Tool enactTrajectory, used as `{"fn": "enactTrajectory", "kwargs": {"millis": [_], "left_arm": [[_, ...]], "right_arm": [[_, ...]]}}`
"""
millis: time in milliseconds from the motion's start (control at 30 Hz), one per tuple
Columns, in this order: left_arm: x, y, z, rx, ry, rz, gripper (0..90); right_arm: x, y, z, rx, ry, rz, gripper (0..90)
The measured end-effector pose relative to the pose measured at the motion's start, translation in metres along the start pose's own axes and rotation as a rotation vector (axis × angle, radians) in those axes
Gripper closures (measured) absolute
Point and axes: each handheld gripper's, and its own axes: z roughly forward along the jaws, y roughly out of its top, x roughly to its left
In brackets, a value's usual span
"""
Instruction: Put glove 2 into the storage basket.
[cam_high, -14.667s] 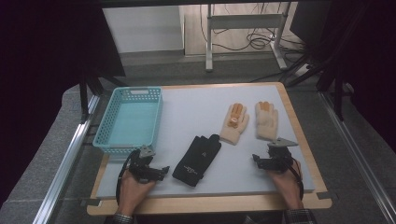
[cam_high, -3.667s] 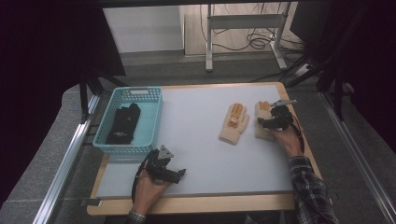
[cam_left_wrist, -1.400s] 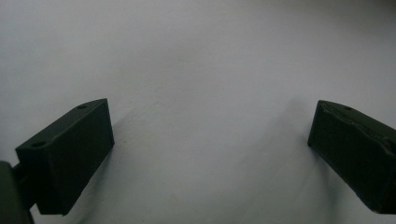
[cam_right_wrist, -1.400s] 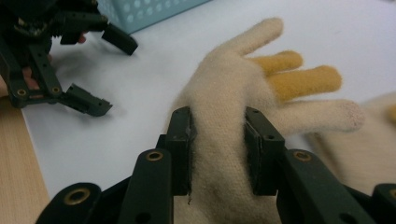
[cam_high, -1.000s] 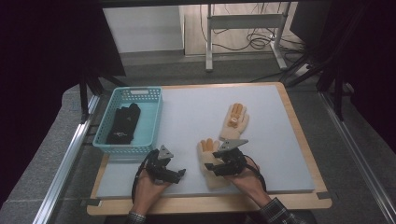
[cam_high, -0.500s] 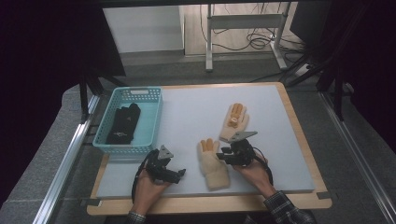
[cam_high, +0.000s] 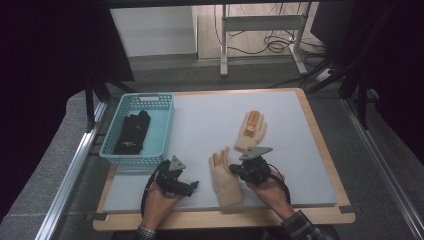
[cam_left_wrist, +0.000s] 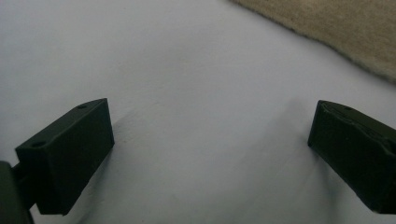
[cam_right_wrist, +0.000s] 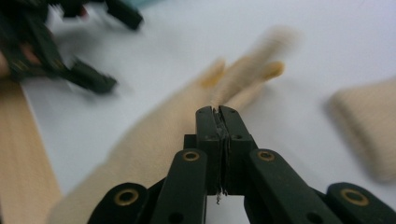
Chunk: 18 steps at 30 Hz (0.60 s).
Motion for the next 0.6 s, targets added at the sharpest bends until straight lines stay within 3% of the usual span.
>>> {"fn": "enactTrajectory", "kwargs": {"millis": [100,200,233,400,533,600], "left_arm": [[0.0,0.0,0.0,-0.001,0.0,-0.001,0.6],[0.0,0.0,0.0,-0.001,0.001,-0.001,0.6],[0.0,0.0,0.0,0.0,-0.001,-0.003,0.6],[0.0,0.0,0.0,0.0,-0.001,-0.003,0.6],[0.0,0.0,0.0,0.002,-0.001,0.001,0.6],[0.0,0.0,0.0,0.002,-0.001,0.0,0.6]], "right_arm": [[0.003,0.009,-0.016,-0.039,-0.034,-0.014,76.3],[-0.006,0.007,-0.022,-0.032,-0.087,-0.016,73.3],[-0.012,0.004,-0.021,-0.029,-0.092,0.004,73.0],[-0.031,-0.011,-0.016,-0.008,-0.107,0.054,71.6],[-0.036,-0.025,-0.014,0.031,-0.11,0.061,75.0],[-0.036,-0.033,-0.014,0.041,-0.087,0.077,76.3]]}}
